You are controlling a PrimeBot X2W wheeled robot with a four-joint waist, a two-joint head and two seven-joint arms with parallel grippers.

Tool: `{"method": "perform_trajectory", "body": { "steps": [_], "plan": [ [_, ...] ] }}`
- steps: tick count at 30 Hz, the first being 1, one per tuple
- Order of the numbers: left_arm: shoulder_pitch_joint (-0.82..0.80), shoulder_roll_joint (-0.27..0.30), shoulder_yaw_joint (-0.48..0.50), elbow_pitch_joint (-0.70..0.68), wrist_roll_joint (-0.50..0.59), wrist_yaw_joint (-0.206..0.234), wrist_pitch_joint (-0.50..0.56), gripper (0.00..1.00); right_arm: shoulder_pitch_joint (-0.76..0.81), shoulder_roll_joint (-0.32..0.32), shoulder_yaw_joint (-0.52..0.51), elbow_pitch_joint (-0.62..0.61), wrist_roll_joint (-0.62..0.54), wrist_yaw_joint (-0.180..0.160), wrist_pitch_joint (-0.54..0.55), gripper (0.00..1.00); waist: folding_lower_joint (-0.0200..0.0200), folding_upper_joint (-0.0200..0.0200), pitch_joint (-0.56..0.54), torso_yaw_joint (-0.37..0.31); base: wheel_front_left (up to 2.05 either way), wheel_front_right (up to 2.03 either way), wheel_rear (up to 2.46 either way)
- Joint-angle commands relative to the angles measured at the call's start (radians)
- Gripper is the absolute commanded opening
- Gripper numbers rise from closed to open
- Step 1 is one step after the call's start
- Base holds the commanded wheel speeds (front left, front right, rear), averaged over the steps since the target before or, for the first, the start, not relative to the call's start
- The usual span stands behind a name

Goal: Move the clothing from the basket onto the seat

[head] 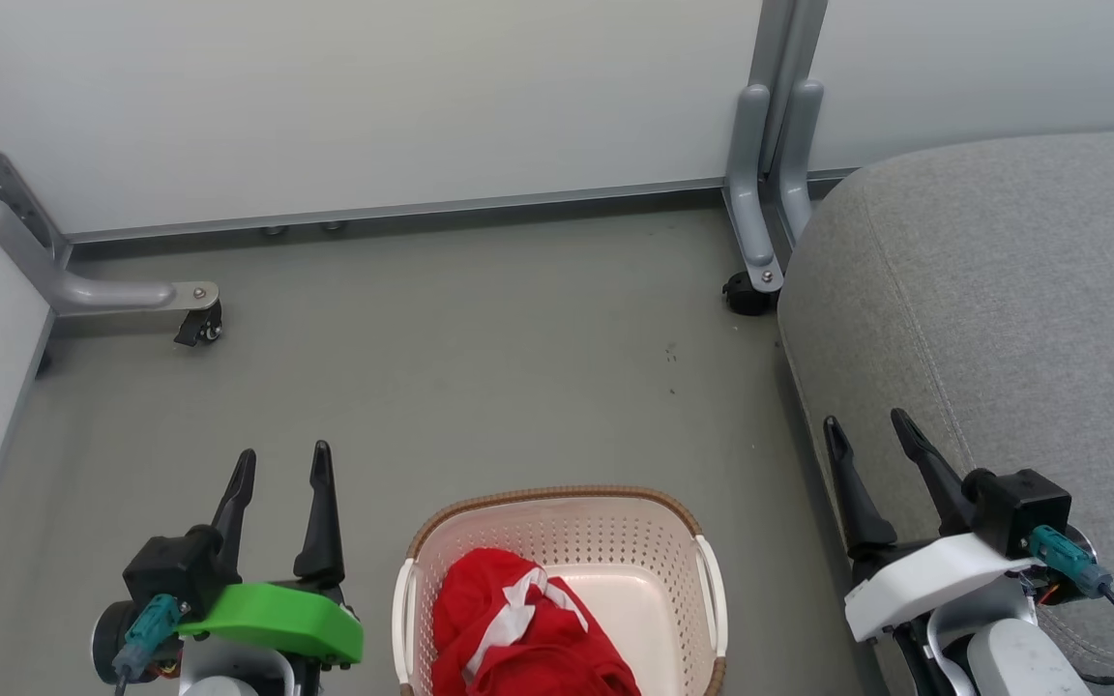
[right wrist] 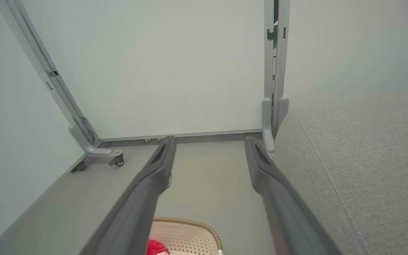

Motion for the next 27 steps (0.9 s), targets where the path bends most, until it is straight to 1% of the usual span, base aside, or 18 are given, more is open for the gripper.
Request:
{"method": "perform_trajectory", "body": {
  "steps": [1, 12, 22, 27],
  "plan": [
    [0.0, 0.006, -0.002, -0.002, 0.023, 0.006, -0.009, 1.0, 0.0, -0.001, 0.003, -0.001, -0.022, 0.0, -0.006, 1.0, 0.0, 0.0, 0.0, 0.0, 0.0, 0.0, 0.0],
    [-0.006, 0.006, -0.007, 0.008, 0.086, 0.026, -0.028, 1.0, 0.002, 0.003, 0.008, 0.0, -0.094, 0.0, -0.019, 1.0, 0.0, 0.0, 0.006, 0.0, 0.0, 0.0, 0.0],
    [-0.003, 0.007, -0.008, 0.023, 0.138, 0.035, -0.046, 1.0, 0.004, 0.007, 0.015, -0.004, -0.152, 0.0, -0.032, 1.0, 0.0, 0.0, 0.006, -0.003, 0.0, 0.0, 0.0],
    [-0.002, 0.007, -0.007, 0.029, 0.125, 0.039, -0.044, 1.0, 0.003, 0.01, 0.013, -0.002, -0.14, 0.0, -0.029, 1.0, 0.0, 0.0, 0.005, -0.005, 0.0, 0.0, 0.0]
  ]
}}
